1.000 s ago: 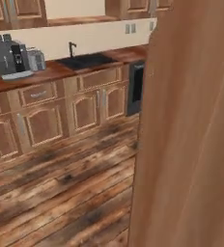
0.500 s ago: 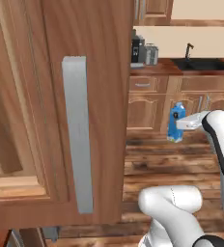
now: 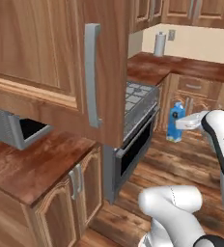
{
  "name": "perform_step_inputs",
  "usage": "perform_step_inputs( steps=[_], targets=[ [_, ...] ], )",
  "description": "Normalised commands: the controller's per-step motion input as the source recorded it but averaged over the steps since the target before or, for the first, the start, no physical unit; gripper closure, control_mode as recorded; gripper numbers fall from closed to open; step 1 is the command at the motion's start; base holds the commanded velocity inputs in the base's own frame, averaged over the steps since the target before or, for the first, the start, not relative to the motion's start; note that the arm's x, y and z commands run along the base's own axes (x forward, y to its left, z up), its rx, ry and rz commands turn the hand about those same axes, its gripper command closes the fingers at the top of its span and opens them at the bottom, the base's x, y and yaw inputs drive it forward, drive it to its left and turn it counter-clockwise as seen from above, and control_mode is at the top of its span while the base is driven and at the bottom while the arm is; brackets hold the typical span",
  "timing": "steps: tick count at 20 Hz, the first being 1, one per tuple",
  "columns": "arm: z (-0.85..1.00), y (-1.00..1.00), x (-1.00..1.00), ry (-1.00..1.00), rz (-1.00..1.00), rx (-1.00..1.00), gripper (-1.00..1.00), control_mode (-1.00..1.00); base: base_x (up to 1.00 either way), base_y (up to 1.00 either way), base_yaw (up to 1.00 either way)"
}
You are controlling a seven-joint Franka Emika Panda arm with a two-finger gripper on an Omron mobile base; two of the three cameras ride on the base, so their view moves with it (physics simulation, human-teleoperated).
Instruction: Pick the milk, boxed drink, can from the counter and place them in the open cabinet.
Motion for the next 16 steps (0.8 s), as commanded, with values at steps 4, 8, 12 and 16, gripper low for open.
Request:
perform_step_inputs(
  steps=[4,8,12,16],
  targets=[
    [0.00,0.00,0.00,0.00,0.00,0.00,1.00,1.00,-0.53,0.00,0.84],
    [0.00,0.00,0.00,0.00,0.00,0.00,1.00,1.00,-0.50,0.00,0.80],
    [0.00,0.00,0.00,0.00,0.00,0.00,1.00,1.00,-0.26,0.00,0.29],
    [0.00,0.00,0.00,0.00,0.00,0.00,1.00,1.00,0.00,-0.01,0.03]
  ],
)
